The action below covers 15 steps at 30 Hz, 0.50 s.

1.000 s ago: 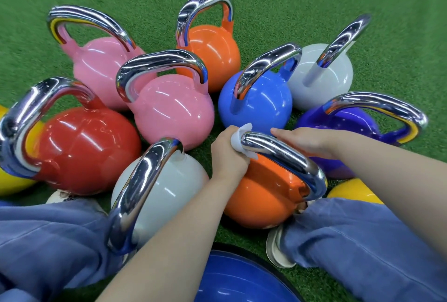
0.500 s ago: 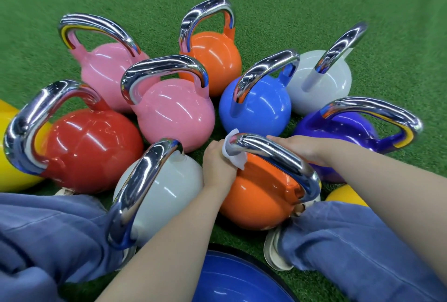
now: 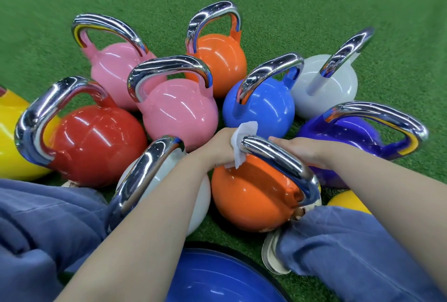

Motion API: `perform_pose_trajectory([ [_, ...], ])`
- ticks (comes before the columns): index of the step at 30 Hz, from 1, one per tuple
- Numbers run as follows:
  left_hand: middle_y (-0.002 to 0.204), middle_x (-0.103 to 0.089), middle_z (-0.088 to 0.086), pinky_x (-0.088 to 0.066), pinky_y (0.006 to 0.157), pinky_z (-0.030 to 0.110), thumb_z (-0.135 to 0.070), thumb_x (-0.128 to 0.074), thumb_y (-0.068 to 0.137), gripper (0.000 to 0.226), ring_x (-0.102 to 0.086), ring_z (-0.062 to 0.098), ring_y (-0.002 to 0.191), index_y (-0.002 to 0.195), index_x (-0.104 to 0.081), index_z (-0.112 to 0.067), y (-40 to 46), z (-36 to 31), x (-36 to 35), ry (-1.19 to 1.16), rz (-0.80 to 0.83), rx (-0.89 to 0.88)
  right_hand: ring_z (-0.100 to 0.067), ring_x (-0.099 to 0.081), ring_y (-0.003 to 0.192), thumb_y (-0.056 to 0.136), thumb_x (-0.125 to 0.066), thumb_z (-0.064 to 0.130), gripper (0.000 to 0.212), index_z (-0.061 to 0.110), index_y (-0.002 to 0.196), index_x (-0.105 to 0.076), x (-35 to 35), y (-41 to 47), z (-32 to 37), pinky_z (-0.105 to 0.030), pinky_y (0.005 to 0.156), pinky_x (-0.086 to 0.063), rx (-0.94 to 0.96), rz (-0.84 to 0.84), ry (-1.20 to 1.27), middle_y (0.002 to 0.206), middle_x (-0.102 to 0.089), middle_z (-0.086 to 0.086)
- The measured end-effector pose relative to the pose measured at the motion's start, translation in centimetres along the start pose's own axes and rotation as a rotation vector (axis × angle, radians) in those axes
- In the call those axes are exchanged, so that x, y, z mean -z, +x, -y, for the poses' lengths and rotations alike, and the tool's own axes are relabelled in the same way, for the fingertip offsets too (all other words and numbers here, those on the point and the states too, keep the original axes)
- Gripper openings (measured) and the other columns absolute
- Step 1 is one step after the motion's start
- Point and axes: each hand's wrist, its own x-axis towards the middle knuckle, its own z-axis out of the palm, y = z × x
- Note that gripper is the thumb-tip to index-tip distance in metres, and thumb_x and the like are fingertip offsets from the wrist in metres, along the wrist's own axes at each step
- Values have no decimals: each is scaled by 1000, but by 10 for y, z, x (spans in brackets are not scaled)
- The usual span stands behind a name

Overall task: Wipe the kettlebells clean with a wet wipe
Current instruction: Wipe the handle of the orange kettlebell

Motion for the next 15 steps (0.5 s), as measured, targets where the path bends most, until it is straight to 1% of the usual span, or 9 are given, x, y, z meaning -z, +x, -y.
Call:
perform_pose_trajectory([
  [1,62,-48,-12,-38,49,7,5,-60,80,41,-50,2,51,60,-43,-27,1,-4,1,82,3,-45,-19,-56,110,92,-36,58,57,14,119,-59,0,0,0,-31,98,-40,-3,5,-4,120,-60,-3],
  [3,59,-46,-11,-40,56,21,0,-61,77,38,-47,9,58,58,-40,-25,2,-14,5,296,35,-161,-16,-58,101,92,-36,58,52,17,113,-61,1,0,1,-29,90,-40,-3,12,-20,111,-63,0],
  [6,62,-43,-10,-37,61,29,-5,-59,75,32,-45,19,70,60,-37,-23,2,-32,7,625,87,-237,-6,-54,75,96,-39,43,32,18,97,-60,2,-2,0,-23,72,-41,14,-13,-34,82,-58,7],
  [8,76,-50,-8,-33,64,30,-8,-58,76,16,-45,21,76,75,-47,-19,-2,-49,2,819,91,-278,-4,-49,65,99,-39,24,24,15,88,-57,4,-3,-2,-16,56,-40,30,-17,32,70,-53,7],
  [10,97,-59,-2,-28,67,30,-13,-56,80,23,-53,23,89,102,-55,-19,-6,-62,-9,991,31,-336,-3,-48,59,100,-36,17,29,16,76,-52,3,-3,-2,-14,52,-37,35,-9,87,57,-55,8],
  [11,102,-61,-2,-26,68,30,-15,-54,82,25,-56,22,95,107,-55,-20,-7,-65,-15,1046,-1,-361,-3,-50,55,100,-35,17,32,16,72,-50,3,-6,-1,-14,51,-37,30,-19,96,51,-57,9],
  [12,102,-63,-2,-25,68,30,-18,-52,84,22,-58,21,97,106,-55,-22,-8,-66,-21,1069,-39,-385,-3,-52,55,100,-36,19,32,15,71,-50,2,-8,1,-14,52,-39,27,-33,118,52,-59,8],
  [13,101,-63,-2,-24,68,30,-22,-51,86,15,-59,21,96,101,-54,-23,-10,-65,-24,1068,-78,-394,-5,-56,61,99,-38,24,32,13,74,-54,3,-11,4,-16,56,-42,25,-39,146,62,-63,3],
  [15,99,-62,-2,-22,67,30,-29,-51,87,14,-59,23,92,99,-54,-23,-13,-60,-24,1035,-156,-400,-15,-62,85,98,-39,37,36,10,92,-63,5,-15,8,-22,76,-47,39,-40,196,92,-68,-6],
])
